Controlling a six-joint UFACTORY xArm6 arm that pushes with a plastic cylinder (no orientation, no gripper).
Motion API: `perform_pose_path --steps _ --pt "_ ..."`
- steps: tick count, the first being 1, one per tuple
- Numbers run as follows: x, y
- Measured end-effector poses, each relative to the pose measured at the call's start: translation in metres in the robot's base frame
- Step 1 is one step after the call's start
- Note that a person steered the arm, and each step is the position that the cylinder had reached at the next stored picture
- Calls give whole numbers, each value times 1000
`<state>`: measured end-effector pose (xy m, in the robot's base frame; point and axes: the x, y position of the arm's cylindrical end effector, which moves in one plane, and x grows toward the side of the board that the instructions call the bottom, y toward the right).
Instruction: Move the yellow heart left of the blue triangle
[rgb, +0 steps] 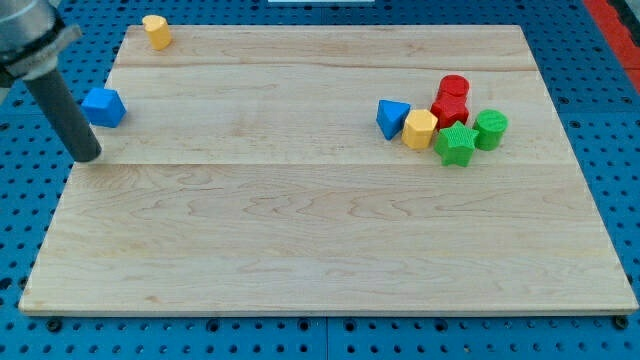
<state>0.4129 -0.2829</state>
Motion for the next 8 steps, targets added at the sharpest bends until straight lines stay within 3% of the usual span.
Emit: perform_pose_path --steps 1,3,4,6,8 --pt "-51 -14" --pt "-125 39" --pt "-140 -22" --pt "-221 14" --pt "-159 247"
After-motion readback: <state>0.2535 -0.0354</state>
